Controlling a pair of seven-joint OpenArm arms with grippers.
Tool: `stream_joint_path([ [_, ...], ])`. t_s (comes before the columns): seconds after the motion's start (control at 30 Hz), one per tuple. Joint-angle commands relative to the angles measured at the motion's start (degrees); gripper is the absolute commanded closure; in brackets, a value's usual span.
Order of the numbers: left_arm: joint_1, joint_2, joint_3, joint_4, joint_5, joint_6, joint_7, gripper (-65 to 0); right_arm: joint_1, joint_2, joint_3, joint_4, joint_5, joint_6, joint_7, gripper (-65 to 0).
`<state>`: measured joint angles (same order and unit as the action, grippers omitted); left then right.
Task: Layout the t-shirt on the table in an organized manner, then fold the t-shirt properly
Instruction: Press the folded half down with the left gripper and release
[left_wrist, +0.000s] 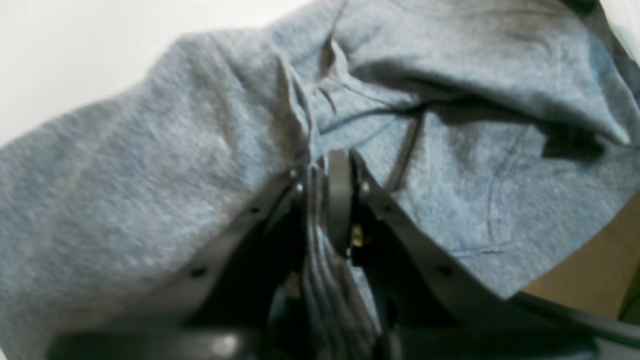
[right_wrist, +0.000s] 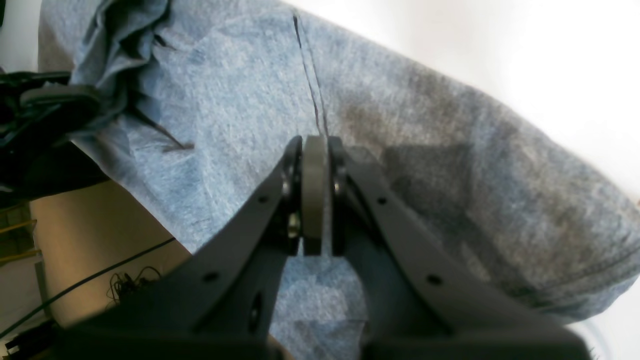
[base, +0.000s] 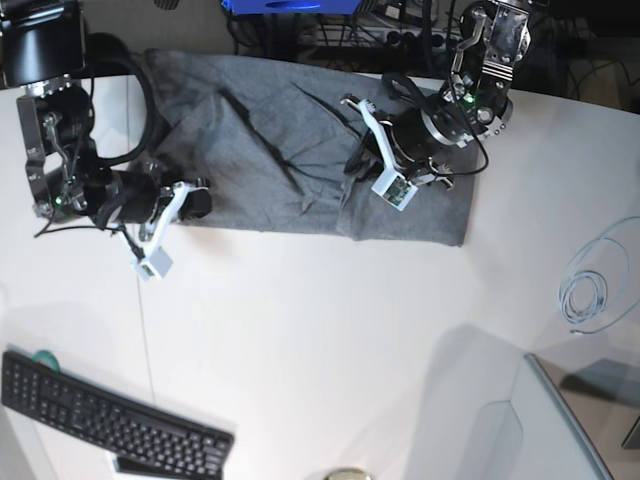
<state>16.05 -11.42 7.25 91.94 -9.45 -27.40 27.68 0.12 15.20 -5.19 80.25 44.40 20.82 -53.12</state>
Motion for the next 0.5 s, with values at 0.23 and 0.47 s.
stream_joint_path([
  [0.23, 0.08, -0.23, 0.01, 0.85, -0.96, -0.43, -1.35, 0.0, 1.07, 0.49, 0.4, 0.76, 0.83, 0.59, 0.6, -2.6],
  [0.47, 0.25, -0.32, 0.1, 0.85, -0.96, -0.43, -1.35, 0.0, 1.07, 0.49, 0.4, 0.76, 0.83, 0.59, 0.6, -2.6],
])
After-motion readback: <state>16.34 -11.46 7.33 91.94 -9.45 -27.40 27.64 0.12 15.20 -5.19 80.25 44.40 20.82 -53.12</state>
